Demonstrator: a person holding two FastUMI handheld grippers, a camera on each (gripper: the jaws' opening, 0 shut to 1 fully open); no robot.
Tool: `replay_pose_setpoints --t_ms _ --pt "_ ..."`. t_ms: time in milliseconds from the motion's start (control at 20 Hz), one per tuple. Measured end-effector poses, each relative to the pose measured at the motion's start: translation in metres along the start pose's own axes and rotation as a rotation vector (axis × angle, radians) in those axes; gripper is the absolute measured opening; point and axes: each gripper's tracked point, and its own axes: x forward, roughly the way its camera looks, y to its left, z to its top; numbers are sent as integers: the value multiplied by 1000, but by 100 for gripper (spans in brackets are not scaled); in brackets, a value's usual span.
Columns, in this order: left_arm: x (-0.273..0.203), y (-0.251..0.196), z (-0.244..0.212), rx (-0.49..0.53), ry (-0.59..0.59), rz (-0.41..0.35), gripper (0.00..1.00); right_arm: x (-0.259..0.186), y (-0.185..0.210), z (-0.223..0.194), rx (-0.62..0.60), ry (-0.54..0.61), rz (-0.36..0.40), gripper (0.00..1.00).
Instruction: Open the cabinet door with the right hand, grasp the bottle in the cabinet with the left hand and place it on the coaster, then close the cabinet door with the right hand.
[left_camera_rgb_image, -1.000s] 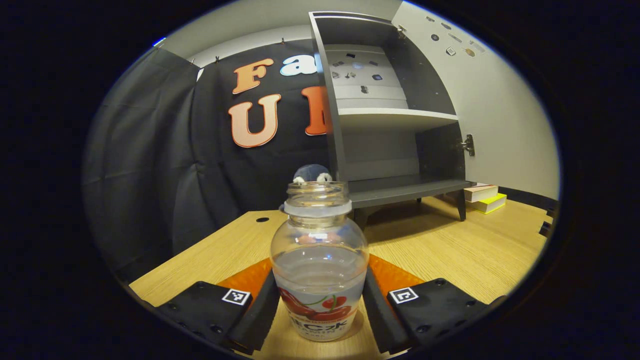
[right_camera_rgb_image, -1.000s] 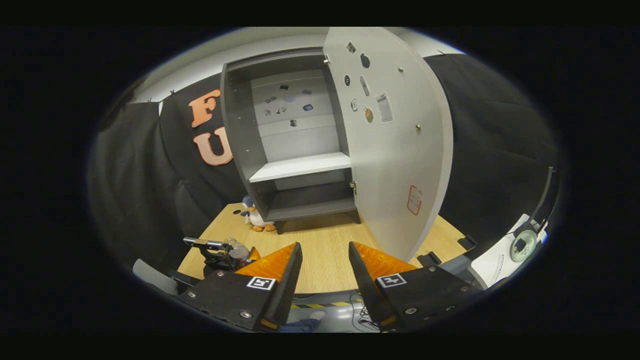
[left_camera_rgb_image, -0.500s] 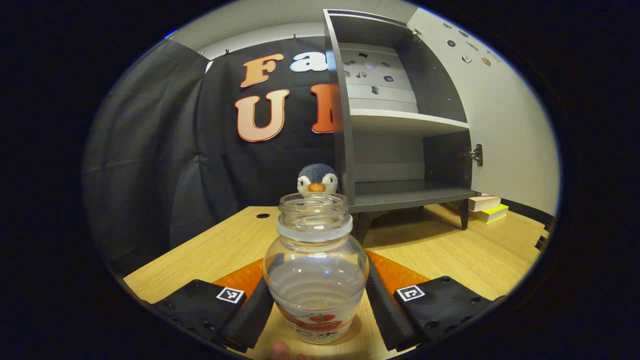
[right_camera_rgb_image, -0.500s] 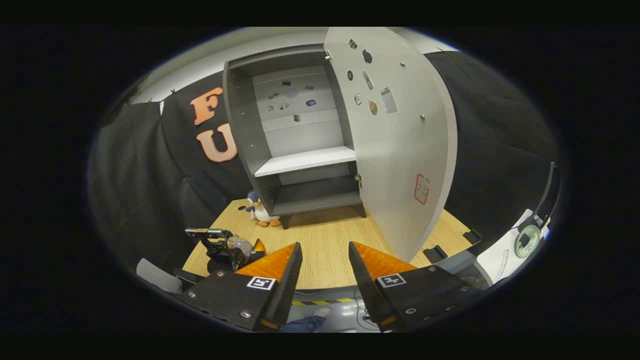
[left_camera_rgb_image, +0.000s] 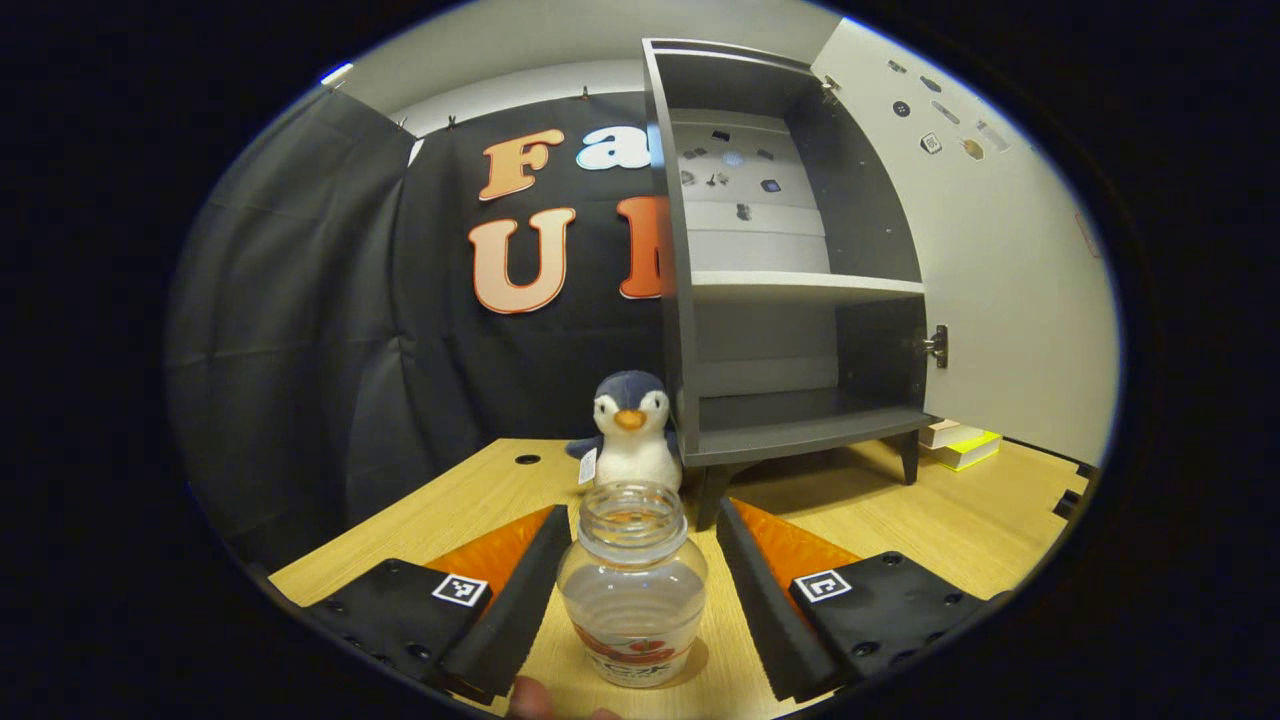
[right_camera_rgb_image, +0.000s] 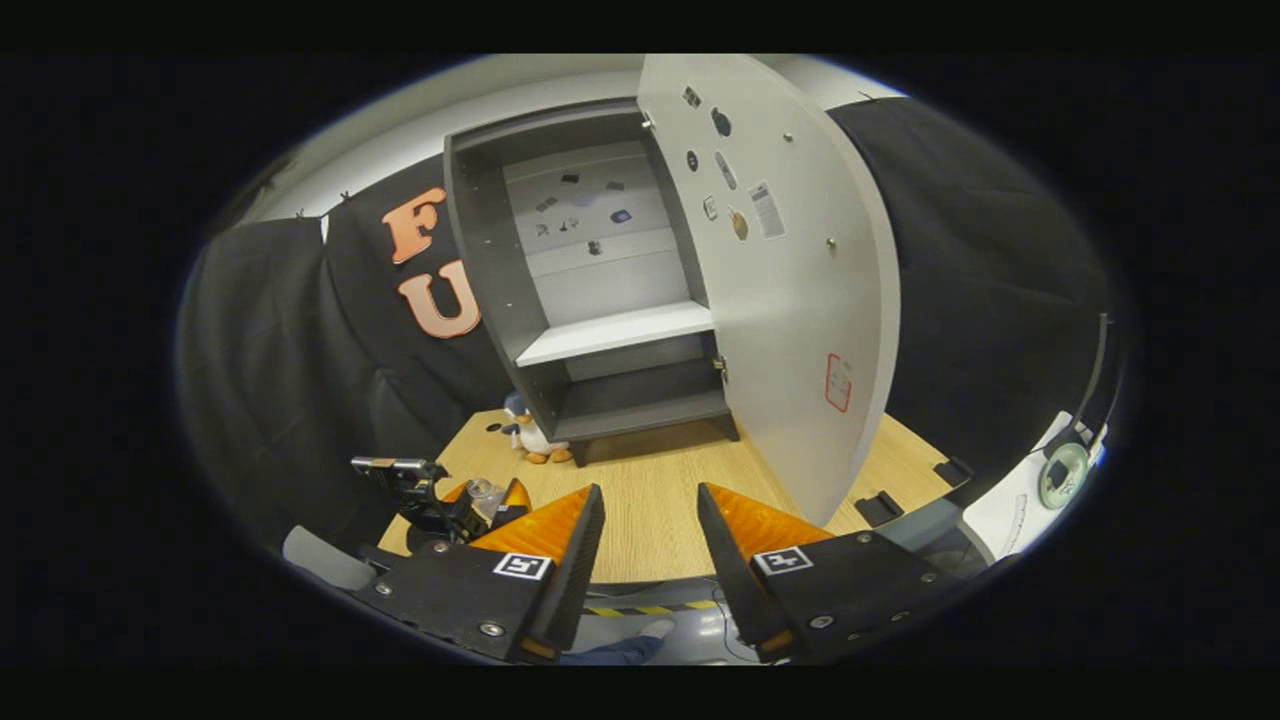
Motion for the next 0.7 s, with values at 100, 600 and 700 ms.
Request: replay_pose_setpoints --t_ms 100,600,700 --pt "-5 -1 18 -5 -19 1 95 -8 -2 7 11 -22 6 59" --pt "-30 1 104 66 -117 57 95 -45 -27 40 48 -130 42 62" --pt "-33 -2 118 62 -123 62 95 -50 -33 49 57 -156 47 63"
